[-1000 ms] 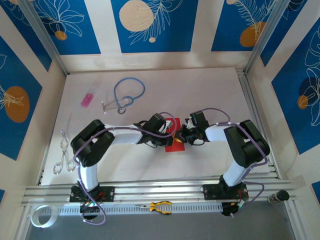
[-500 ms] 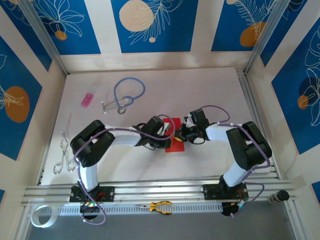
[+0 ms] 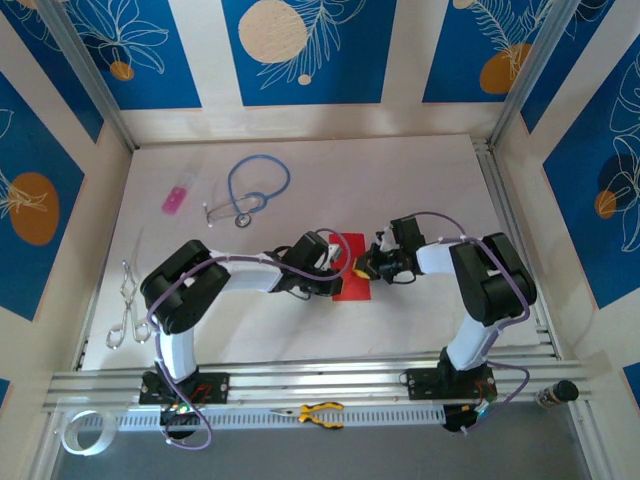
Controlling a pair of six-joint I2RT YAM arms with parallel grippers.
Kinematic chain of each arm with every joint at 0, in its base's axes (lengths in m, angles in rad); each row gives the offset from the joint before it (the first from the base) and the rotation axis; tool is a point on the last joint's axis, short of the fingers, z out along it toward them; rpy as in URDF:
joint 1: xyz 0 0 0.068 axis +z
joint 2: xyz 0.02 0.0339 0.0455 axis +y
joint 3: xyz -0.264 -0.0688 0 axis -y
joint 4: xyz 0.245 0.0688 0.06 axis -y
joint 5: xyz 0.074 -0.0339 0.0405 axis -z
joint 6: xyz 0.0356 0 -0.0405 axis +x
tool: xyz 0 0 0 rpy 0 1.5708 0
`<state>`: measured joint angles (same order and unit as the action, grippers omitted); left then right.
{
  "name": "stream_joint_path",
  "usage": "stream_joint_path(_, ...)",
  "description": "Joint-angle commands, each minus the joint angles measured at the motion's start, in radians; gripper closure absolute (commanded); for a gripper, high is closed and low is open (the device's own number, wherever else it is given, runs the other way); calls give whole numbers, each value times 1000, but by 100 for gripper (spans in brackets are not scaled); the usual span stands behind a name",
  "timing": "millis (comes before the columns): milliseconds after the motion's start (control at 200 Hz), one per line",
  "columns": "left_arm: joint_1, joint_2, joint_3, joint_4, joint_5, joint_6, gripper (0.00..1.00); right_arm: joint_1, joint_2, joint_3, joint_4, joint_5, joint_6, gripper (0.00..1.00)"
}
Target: Fold a paper plane with a square sheet of paper (pick it up from the middle)
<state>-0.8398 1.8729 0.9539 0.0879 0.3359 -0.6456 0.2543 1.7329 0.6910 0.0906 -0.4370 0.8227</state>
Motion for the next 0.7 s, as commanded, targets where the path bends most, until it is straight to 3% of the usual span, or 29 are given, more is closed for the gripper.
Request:
stream_joint_path(0,5,15,-42,-111,-15,15,100,-59,20,20,-12,82,-33,100)
stream_joint_path(245,6,11,-44,-107,-11,17,100,-120,-53,19,-17,32,-60,100)
stream_joint_path(410,4,6,-40,-107,-10,17,100,-87,-161,-1,-8,-18,-65,99)
stream_joint_path(695,5,6,-25,-110,-6,14,100,-27,-78,-7,-16,-35,-48,100)
